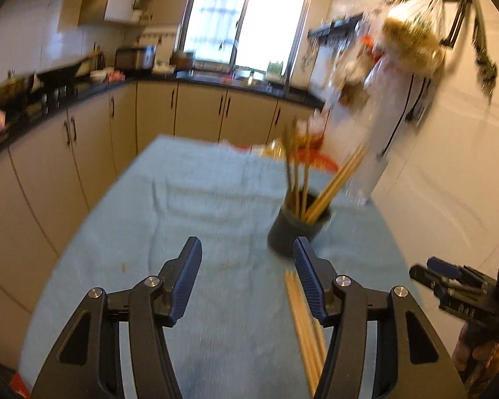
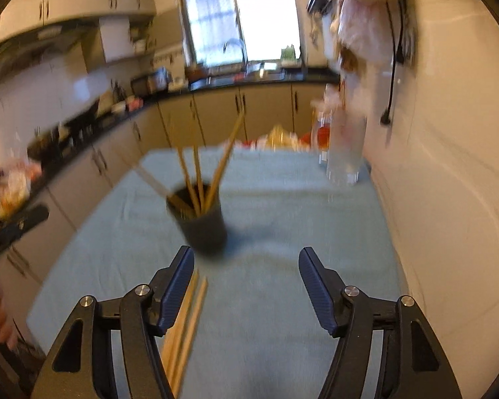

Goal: Organize utensils
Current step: 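Lower the left gripper onto a loose chopstick while the right gripper grasps another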

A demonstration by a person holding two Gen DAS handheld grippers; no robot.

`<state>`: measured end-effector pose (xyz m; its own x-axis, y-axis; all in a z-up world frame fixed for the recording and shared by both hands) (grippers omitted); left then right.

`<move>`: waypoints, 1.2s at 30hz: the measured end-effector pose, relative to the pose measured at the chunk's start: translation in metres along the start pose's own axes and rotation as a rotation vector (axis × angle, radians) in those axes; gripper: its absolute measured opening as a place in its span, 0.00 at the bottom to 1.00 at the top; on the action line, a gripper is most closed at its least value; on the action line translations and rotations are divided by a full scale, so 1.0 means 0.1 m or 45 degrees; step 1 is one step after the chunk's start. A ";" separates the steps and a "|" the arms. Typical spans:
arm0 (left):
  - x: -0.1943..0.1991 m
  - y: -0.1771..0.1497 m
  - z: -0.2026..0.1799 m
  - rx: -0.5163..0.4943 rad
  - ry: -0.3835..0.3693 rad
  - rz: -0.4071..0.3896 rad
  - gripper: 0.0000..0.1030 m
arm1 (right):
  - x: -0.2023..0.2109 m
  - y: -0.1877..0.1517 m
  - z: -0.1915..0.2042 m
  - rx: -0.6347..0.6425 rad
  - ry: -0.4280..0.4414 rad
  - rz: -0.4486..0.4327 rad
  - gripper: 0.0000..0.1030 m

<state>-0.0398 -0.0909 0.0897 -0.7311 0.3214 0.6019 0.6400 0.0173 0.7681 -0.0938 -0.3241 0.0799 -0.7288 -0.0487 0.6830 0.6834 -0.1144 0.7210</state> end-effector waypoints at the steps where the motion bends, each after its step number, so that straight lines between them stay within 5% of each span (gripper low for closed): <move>1: -0.05 -0.12 0.02 0.004 0.002 0.030 0.54 | -0.07 -0.16 0.03 0.011 0.014 0.040 0.68; 4: -0.26 -0.48 0.07 0.005 0.007 0.140 0.54 | -0.29 -0.63 0.21 0.058 0.078 0.161 0.67; 9: -0.56 -0.89 -0.05 -0.044 -0.015 0.277 0.54 | -0.64 -1.06 0.52 0.130 0.150 0.277 0.44; 19: -0.98 -1.18 -0.42 -0.140 -0.056 0.407 0.53 | -0.95 -1.17 0.61 0.257 0.086 0.265 0.36; 36: -1.29 -1.22 -0.68 -0.301 0.019 0.439 0.31 | -0.87 -1.11 0.13 0.064 0.047 0.220 0.35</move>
<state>-0.0399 -0.1988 -0.0667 -0.4879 0.2566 0.8343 0.7773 -0.3072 0.5491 -0.1055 -0.2945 -0.0583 -0.6005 -0.0996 0.7934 0.7994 -0.0513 0.5986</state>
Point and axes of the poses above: each gripper's, at about its wrist camera, not at the fingertips, and x roughly against the way its jaws point, z to its left, y to its top, the point moved 10 cm from there along -x, roughly the way its jaws point
